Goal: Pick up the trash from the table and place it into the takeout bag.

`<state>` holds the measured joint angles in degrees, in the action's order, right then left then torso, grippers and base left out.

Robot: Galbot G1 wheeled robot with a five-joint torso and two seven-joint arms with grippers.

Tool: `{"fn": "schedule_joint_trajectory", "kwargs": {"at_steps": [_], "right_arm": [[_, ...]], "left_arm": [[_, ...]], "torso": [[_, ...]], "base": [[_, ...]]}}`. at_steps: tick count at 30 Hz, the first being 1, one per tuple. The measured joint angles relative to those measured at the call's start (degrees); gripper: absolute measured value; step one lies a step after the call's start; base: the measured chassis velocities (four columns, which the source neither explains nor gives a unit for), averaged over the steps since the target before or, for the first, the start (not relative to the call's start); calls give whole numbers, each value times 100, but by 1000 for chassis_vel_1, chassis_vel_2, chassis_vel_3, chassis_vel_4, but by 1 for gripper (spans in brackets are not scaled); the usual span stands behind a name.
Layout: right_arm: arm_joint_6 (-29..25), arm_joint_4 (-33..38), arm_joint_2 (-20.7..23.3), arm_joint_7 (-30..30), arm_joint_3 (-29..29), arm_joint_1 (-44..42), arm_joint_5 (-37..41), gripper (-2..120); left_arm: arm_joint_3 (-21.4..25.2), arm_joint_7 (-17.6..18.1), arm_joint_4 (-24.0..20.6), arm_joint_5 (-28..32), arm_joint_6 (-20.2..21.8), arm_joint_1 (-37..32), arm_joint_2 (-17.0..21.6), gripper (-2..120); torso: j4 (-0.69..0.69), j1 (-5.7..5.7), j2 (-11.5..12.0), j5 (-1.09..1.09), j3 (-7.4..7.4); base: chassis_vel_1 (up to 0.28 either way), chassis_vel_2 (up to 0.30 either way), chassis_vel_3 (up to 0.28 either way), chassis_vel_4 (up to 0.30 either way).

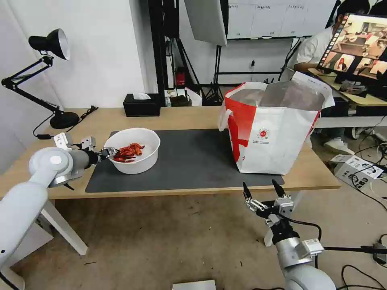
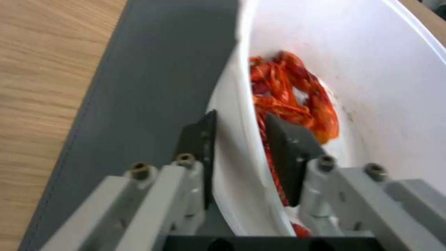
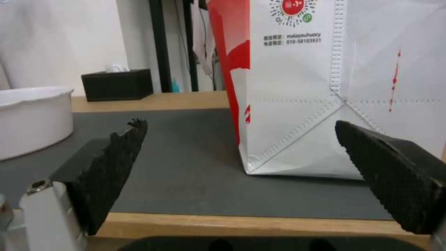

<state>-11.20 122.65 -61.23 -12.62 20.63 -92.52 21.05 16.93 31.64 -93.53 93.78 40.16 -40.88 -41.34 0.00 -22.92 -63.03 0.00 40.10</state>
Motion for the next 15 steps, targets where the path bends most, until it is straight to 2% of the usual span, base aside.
{"fn": "schedule_joint_trajectory", "kwargs": {"at_steps": [1, 3, 7, 15], "right_arm": [[0, 0, 0, 0, 0, 0, 0, 100], [0, 0, 0, 0, 0, 0, 0, 100], [0, 0, 0, 0, 0, 0, 0, 100], [0, 0, 0, 0, 0, 0, 0, 100]], "left_arm": [[0, 11, 0, 4, 0, -8, 2, 21], [0, 31, -2, 3, 0, -17, 3, 17], [3, 144, -87, -119, -14, -79, -13, 1], [8, 131, -181, -179, -243, -85, -34, 0]], "torso": [[0, 0, 0, 0, 0], [0, 0, 0, 0, 0], [0, 0, 0, 0, 0], [1, 0, 0, -1, 0]], "base": [[0, 0, 0, 0], [0, 0, 0, 0], [0, 0, 0, 0], [0, 0, 0, 0]]}}
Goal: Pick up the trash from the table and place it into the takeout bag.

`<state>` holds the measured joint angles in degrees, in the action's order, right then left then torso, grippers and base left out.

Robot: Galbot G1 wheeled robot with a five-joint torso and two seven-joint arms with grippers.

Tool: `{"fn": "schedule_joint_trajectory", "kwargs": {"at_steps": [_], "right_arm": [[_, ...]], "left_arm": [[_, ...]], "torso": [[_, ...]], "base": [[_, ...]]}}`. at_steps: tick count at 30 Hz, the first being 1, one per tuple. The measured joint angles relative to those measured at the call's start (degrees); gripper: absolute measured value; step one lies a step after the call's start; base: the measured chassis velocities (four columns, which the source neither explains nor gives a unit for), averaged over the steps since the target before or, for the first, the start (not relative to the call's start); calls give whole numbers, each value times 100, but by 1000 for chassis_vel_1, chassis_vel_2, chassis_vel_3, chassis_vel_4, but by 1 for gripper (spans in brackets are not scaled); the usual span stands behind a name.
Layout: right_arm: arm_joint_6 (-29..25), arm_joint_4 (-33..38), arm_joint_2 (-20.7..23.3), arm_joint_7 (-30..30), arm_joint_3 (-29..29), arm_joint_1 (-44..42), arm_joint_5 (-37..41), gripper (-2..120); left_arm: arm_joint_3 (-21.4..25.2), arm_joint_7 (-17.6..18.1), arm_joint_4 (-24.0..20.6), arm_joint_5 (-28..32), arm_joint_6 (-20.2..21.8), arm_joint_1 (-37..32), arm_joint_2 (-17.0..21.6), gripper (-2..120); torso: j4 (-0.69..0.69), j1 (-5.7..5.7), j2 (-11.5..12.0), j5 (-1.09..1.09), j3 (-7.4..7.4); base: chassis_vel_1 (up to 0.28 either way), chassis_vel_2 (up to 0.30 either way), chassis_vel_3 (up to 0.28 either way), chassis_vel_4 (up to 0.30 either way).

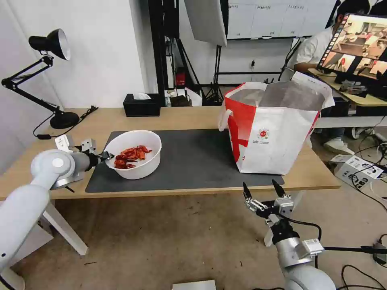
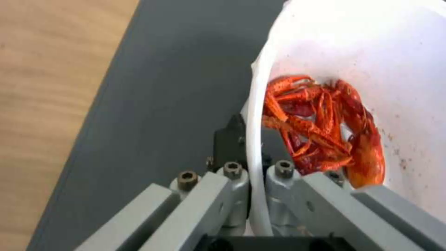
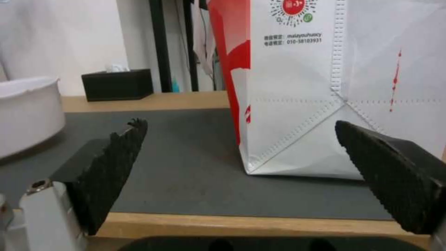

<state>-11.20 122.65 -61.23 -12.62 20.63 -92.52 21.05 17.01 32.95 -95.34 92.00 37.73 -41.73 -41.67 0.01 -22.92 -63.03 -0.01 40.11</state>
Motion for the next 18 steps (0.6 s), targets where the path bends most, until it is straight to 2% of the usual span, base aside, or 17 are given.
{"fn": "schedule_joint_trajectory", "kwargs": {"at_steps": [6, 9, 10, 13, 18], "right_arm": [[0, 0, 0, 0, 0, 0, 0, 100], [0, 0, 0, 0, 0, 0, 0, 100], [0, 0, 0, 0, 0, 0, 0, 100], [0, 0, 0, 0, 0, 0, 0, 100], [0, 0, 0, 0, 0, 0, 0, 100]], "left_arm": [[-228, -104, -315, -391, -264, 195, 29, 0], [-553, -318, -541, -932, -582, 474, 2, 0], [-553, -318, -541, -932, -582, 474, 2, 0], [-946, -462, -597, -1355, -1023, 882, -87, 0], [-1387, -504, -489, -1551, -1340, 1502, -200, 0]], "torso": [[-1, 0, 0, 1, 0], [-1, 0, 0, 2, 0], [-1, 0, 0, 2, 0], [-1, 0, 0, 1, 0], [-1, 0, 0, 2, 0]], "base": [[0, 0, 0, 0], [0, 0, 0, 0], [0, 0, 0, 0], [0, 0, 0, 0], [0, 0, 0, 0]]}}
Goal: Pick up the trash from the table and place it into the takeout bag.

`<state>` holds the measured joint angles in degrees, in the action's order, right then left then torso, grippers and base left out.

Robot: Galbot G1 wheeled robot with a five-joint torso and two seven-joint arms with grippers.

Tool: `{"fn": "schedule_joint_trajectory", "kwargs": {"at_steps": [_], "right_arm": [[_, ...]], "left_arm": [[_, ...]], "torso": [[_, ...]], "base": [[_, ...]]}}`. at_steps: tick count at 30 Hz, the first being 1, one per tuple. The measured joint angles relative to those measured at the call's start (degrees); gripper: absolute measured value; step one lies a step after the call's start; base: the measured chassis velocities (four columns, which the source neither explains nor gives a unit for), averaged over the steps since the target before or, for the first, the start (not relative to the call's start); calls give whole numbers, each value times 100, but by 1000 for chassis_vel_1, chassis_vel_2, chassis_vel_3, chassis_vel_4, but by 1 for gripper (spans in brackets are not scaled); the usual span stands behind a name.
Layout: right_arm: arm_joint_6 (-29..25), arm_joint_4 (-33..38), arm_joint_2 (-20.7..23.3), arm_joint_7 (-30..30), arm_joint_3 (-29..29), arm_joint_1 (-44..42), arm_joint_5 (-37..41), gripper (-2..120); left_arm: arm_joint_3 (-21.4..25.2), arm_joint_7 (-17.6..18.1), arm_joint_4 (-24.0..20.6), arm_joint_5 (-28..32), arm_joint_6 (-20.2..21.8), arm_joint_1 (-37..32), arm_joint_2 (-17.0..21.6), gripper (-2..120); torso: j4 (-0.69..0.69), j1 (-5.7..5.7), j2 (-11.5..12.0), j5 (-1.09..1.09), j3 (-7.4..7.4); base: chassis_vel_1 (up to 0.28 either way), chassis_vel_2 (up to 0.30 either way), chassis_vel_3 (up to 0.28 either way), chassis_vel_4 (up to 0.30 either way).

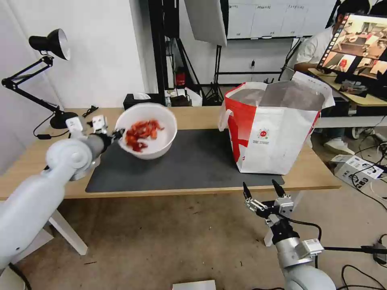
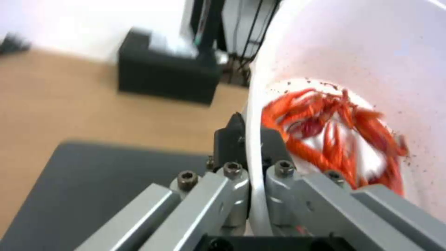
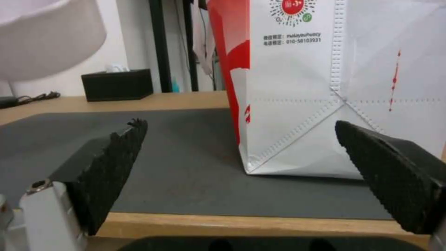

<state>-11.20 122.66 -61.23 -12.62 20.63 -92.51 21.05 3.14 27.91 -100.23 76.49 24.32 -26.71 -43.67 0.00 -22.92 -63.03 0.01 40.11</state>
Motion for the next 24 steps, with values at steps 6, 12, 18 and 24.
{"fn": "schedule_joint_trajectory", "kwargs": {"at_steps": [6, 12, 18, 24], "right_arm": [[0, 0, 0, 0, 0, 1, 0, 100], [0, 0, 0, 0, 0, 1, 0, 100], [0, 0, 0, 0, 0, 0, 0, 100], [0, 0, 0, 0, 0, 1, 0, 100]], "left_arm": [[-784, 125, 430, 0, -40, 1140, -480, 0], [-1480, 256, 756, 60, -50, 1937, -842, 0], [-1827, 412, 1113, 124, -64, 2506, -1420, 0], [-1979, 701, 1467, 351, -120, 3018, -2007, 0]], "torso": [[-1, 0, 0, 0, 0], [-1, 0, 1, 1, 0], [0, 0, 1, -1, 0], [-1, 0, 1, 1, 0]], "base": [[0, 0, 0, 0], [0, 0, 0, 0], [0, 0, 0, 0], [0, 0, 0, 0]]}}
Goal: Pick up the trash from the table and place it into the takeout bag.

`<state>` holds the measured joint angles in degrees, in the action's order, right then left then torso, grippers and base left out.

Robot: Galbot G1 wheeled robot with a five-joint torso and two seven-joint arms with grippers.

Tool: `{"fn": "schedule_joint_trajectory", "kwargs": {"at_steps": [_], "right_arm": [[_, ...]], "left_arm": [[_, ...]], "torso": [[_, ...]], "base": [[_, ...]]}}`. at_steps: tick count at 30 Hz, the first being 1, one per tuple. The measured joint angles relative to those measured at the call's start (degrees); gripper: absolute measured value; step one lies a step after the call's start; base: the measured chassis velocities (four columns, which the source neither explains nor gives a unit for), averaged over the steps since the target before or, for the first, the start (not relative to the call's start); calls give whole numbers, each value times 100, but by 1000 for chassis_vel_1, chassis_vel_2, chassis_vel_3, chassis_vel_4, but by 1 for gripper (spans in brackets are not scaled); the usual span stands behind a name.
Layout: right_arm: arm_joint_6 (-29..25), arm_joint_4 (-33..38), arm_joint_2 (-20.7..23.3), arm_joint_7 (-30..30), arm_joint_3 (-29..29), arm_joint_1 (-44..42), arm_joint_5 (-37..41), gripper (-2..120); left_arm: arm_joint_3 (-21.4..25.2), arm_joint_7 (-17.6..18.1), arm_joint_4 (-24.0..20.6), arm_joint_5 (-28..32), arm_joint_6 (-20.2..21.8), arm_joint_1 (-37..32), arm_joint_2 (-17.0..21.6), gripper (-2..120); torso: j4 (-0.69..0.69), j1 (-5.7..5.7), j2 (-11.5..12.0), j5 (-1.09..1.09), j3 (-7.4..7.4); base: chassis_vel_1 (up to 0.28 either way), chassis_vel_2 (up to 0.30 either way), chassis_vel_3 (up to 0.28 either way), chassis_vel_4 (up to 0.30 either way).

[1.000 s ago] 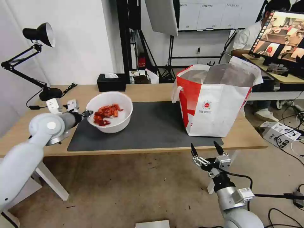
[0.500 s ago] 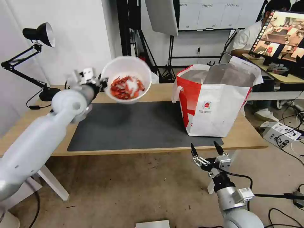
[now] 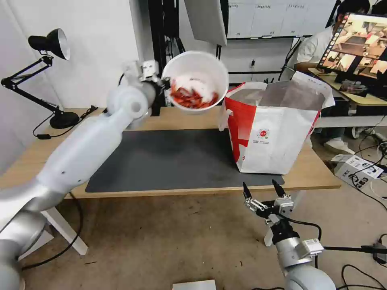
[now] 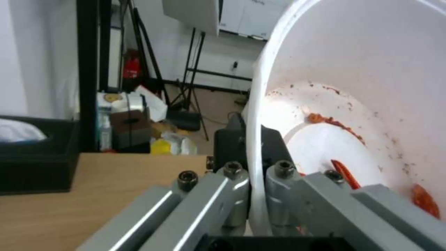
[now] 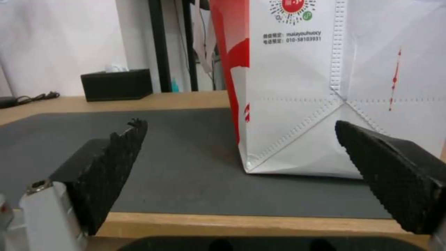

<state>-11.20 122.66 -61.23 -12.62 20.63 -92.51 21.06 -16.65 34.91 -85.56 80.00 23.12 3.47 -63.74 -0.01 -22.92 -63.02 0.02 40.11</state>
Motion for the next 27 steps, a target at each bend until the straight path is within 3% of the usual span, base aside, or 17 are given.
{"fn": "schedule_joint_trajectory", "kwargs": {"at_steps": [7, 12, 15, 21, 23, 27], "right_arm": [[0, 0, 0, 0, 0, 0, 0, 100], [0, 0, 0, 0, 0, 0, 0, 100], [0, 0, 0, 0, 0, 0, 0, 100], [0, 0, 0, 0, 0, 0, 0, 100], [0, 0, 0, 0, 0, 0, 0, 100], [0, 0, 0, 0, 0, 0, 0, 100]], "left_arm": [[-192, 247, 677, 96, -112, 480, -876, 0], [-246, 351, 948, 33, -168, 525, -1243, 0], [-482, 394, 1215, -328, -383, 470, -1652, 0], [-721, 452, 1418, -893, -777, 306, -1967, 0], [-909, 333, 1493, -1355, -894, 248, -1976, 0], [-1056, 187, 1553, -1708, -952, 236, -1946, 0]], "torso": [[0, 0, 0, 0, 0], [0, 0, 0, 0, 0], [0, 0, 0, 0, 0], [0, 0, 0, -1, -1], [-1, 0, 0, -1, 0], [3, 0, 0, -2, 0]], "base": [[0, 0, 0, 0], [0, 0, 0, 0], [0, 0, 0, 0], [0, 0, 0, 0], [0, 0, 0, 0], [0, 0, 0, 0]]}}
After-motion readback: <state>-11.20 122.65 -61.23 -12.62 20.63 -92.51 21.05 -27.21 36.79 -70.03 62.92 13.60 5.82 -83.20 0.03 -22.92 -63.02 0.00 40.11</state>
